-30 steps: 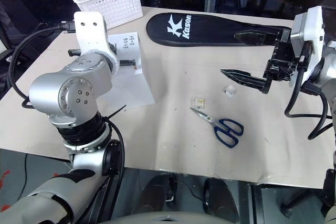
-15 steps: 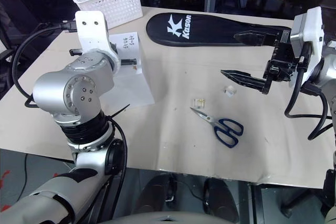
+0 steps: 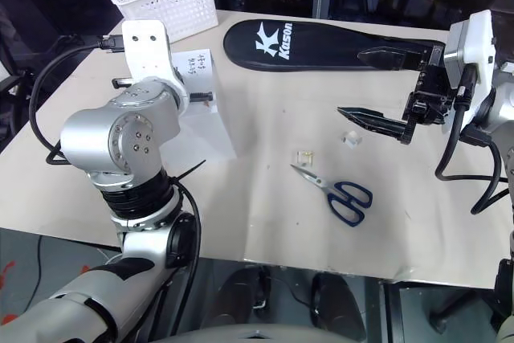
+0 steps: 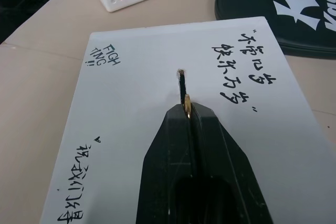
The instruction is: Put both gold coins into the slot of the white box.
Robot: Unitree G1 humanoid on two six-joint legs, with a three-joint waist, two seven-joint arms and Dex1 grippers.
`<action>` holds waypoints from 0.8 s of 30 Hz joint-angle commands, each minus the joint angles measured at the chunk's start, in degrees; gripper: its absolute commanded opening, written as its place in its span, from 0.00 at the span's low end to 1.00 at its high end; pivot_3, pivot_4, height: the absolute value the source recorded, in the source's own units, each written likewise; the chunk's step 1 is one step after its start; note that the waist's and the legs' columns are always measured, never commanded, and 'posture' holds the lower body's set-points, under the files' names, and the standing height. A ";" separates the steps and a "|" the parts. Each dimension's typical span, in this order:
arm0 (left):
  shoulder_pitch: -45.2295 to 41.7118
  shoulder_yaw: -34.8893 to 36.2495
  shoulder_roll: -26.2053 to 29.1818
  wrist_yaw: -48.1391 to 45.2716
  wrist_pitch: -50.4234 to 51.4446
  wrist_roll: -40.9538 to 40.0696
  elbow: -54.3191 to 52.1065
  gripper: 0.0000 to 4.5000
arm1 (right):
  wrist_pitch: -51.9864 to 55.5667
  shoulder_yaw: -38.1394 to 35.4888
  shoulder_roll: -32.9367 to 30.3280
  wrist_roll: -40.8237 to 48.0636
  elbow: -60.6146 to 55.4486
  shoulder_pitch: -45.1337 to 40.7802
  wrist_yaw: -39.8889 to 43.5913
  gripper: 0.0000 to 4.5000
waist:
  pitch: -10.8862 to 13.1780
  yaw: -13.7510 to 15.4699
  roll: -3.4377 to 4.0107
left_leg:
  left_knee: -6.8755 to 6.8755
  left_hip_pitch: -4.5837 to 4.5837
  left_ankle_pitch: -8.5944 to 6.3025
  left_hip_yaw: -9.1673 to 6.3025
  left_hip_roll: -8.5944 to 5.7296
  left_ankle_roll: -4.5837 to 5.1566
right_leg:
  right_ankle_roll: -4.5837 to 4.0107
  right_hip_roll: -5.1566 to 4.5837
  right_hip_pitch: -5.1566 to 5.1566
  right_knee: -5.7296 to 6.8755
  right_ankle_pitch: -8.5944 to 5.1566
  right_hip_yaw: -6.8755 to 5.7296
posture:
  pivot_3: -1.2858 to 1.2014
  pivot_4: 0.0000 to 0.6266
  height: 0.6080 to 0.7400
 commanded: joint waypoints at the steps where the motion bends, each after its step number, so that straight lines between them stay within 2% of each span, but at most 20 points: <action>1: 0.40 0.21 -1.14 -0.33 0.63 1.89 0.56 0.06 | -0.53 -0.60 -0.95 0.26 -0.17 -1.83 0.36 1.00 | 0.00 0.00 0.00 | 0.00 0.00 0.00 0.00 0.00 0.00 | 0.00 0.00 0.00 0.00 0.00 0.00 | 0.52 0.24 1.00; 3: 0.37 0.51 -1.72 -0.73 0.63 2.50 -0.05 0.20 | -0.59 -0.53 -1.02 0.15 0.15 -2.08 0.53 1.00 | -0.01 -0.01 0.01 | 0.00 0.00 0.00 0.01 0.00 0.00 | 0.00 0.00 0.00 0.00 0.00 0.01 | 0.52 0.24 1.00; 6: -0.77 1.73 -1.21 -2.84 0.63 2.34 -2.57 0.51 | -0.72 -0.54 -0.84 -0.16 0.23 -1.71 0.36 1.00 | 0.00 0.09 0.01 | 0.00 0.00 0.00 -0.02 0.00 0.00 | 0.00 0.01 0.00 0.01 0.00 0.00 | 0.52 0.24 1.00; 8: -0.52 1.95 0.95 -7.21 0.63 -0.20 -5.43 0.51 | -0.05 -0.42 -0.58 -0.44 -0.15 -1.11 -0.82 1.00 | 0.00 0.03 0.00 | 0.00 -0.02 0.00 -0.01 0.00 0.00 | 0.00 0.02 0.00 0.00 0.00 -0.01 | 0.52 0.24 1.00; 11: 4.01 1.26 10.15 -26.71 -12.11 -11.58 -12.32 0.51 | 1.13 2.27 -0.02 -3.91 -1.43 0.53 -4.82 1.00 | 0.02 -0.35 -0.03 | -0.01 -0.04 0.00 0.00 0.02 -0.02 | -0.01 -0.01 -0.03 0.00 0.00 0.00 | 0.52 0.24 1.00; 14: 11.06 7.50 13.88 -38.39 -16.23 -20.28 -16.59 0.51 | 5.99 5.76 2.29 -3.29 -3.97 2.14 -9.34 1.00 | 0.00 -0.85 0.03 | -0.09 -0.01 0.00 0.05 0.11 -0.08 | -0.05 -0.14 -0.08 0.00 0.00 0.04 | 0.52 0.24 1.00; 16: 15.35 13.13 14.29 -45.97 -18.91 -28.04 -17.25 0.51 | 10.27 7.80 5.04 -2.08 -4.84 2.50 -13.01 1.00 | 0.01 -1.11 0.07 | -0.08 -0.01 0.00 0.04 0.11 -0.10 | -0.06 -0.18 -0.07 0.01 0.00 0.08 | 0.52 0.24 1.00; 18: 20.04 14.10 17.13 -51.09 -21.20 -32.06 -18.70 0.51 | 12.79 10.61 7.32 -3.66 -5.09 3.22 -16.25 1.00 | 0.02 -1.18 0.07 | -0.05 -0.02 0.00 0.02 0.10 -0.10 | -0.05 -0.17 -0.07 0.02 0.00 0.04 | 0.52 0.24 1.00; 19: 22.41 16.26 17.81 -54.79 -20.72 -37.62 -19.17 0.51 | 14.38 12.74 8.99 -5.06 -4.75 3.61 -18.73 1.00 | 0.01 -1.34 0.06 | -0.03 -0.04 0.00 0.00 0.10 -0.09 | -0.05 -0.17 -0.07 0.03 0.00 0.01 | 0.52 0.24 1.00; 21: 27.38 19.03 20.49 -59.33 -21.14 -44.07 -19.91 0.63 | 16.02 16.45 12.58 -7.28 -4.38 4.67 -22.52 1.00 | 0.01 -1.48 0.06 | -0.01 -0.01 0.00 0.02 0.09 -0.09 | -0.04 -0.16 -0.05 0.02 0.00 0.03 | 0.52 0.24 1.00; 22: 30.44 19.04 22.57 -61.55 -22.80 -44.98 -20.54 0.70 | 15.95 18.02 13.64 -8.61 -4.44 5.26 -23.48 0.91 | 0.02 -1.38 0.06 | 0.02 -0.02 0.00 0.01 0.09 -0.08 | -0.04 -0.15 -0.04 0.02 -0.01 0.02 | 0.52 0.24 1.00; 24: 36.04 17.83 26.19 -64.46 -26.23 -44.58 -21.70 0.87 | 14.52 21.27 14.28 -11.82 -4.96 6.24 -23.93 0.82 | 0.02 -1.41 0.08 | 0.01 -0.05 0.00 -0.02 0.04 -0.07 | -0.03 -0.06 -0.05 0.01 -0.01 -0.03 | 0.52 0.24 1.00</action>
